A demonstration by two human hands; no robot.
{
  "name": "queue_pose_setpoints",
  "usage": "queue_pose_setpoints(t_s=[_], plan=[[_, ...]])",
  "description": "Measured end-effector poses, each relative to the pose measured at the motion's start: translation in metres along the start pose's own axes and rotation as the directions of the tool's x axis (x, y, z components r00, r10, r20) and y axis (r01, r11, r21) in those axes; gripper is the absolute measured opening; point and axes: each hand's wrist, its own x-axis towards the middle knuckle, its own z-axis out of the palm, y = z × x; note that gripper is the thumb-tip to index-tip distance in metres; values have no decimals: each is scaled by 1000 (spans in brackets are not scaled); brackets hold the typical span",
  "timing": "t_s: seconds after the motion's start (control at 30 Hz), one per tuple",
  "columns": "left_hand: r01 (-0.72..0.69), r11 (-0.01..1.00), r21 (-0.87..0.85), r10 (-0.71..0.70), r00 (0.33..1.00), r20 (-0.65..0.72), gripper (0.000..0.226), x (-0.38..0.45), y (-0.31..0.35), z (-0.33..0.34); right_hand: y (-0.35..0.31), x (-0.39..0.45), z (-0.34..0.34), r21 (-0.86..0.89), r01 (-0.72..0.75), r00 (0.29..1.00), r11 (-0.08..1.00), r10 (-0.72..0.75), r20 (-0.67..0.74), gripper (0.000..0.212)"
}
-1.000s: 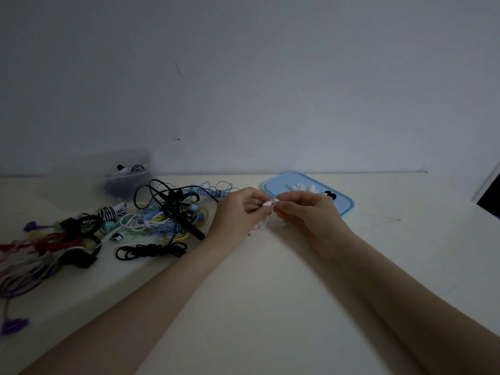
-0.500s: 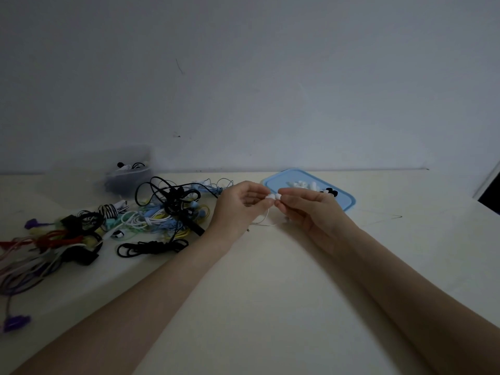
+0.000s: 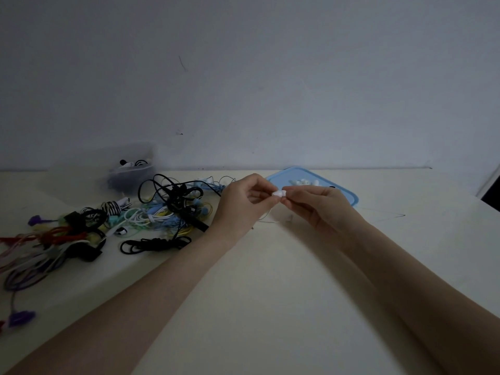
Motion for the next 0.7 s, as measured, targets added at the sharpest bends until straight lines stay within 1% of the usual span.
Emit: queue_pose_setpoints(t_s=[0.13,0.23,0.3,0.37,0.43,0.5,0.57,0.7], plan=[[3,1000,-19,-3,1000,24,19,1,1,-1,-2,2,-2,21,-42,999,999,42,9,16],[32,997,-74,-29,998,52,16,1,5,-3,-4,2,-1,78,-103,994,992,102,27,21],[62,992,-113,-55,996,67,13,0,8,-2,-6,1,-1,97,-136,990,986,132,47,20],[106,980,-168,-96,993,66,10,0,11,-2,-9,0,0,96,-143,987,985,135,89,19],[129,966,-224,-119,991,58,8,2,11,-3,-12,0,1,91,-119,985,989,106,138,18],[154,957,-247,-144,988,61,6,4,9,-4,-13,1,3,83,-102,983,991,88,160,16],[172,954,-246,-164,985,55,6,3,6,-5,-11,3,2,70,-94,984,993,82,157,17],[170,975,-143,-167,985,32,6,3,2,-2,-11,4,0,-4,-60,990,998,60,125,15]])
